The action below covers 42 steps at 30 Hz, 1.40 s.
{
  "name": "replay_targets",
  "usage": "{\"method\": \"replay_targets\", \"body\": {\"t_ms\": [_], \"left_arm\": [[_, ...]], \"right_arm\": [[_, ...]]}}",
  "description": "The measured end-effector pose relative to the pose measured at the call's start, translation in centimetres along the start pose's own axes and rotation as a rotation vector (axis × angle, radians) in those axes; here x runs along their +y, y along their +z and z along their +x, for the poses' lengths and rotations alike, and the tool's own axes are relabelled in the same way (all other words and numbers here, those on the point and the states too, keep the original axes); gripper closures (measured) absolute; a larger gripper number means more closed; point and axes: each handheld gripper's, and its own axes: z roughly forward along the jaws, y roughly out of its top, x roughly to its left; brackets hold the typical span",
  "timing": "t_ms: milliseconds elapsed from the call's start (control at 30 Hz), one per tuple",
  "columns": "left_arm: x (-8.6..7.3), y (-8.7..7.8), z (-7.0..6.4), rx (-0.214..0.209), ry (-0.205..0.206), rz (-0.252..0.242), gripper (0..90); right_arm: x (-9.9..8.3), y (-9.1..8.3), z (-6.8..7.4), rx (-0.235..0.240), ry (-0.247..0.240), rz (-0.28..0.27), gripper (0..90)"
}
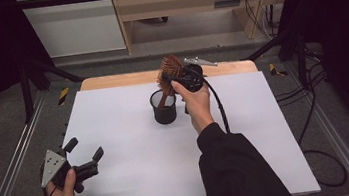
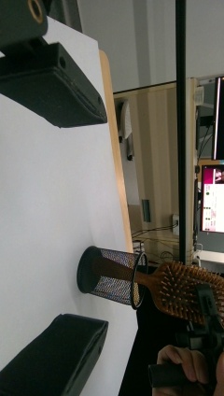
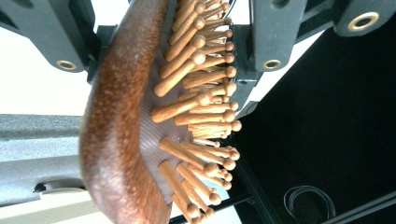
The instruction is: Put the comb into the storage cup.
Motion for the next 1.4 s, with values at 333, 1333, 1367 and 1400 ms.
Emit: {"method": "replay_targets", "body": {"t_ms": [333,1333,1367,1400], "left_arm": [[0.1,-0.2,0.1,0.0,-0.003,-0.003,3.0],[-0.1,0.0,0.0,-0.014,-0.009,0.011,3.2],[-0.1,0.0,0.0,-0.015,-0.009,0.014,3.2],[-0.2,0.0,0.0,-0.016,-0.007,0.018,3.2]], "right_arm": [[-0.4,0.1,0.1,-0.004,0.003,0.008,49.9],[-0.7,0.5,-1.0,-0.003,0.038,0.016,47.4],[-0.7,0.6,-1.1,-0.008,0.037,0.014,47.0],[-0.8,0.6,-1.1,-0.01,0.033,0.013,46.7]]}}
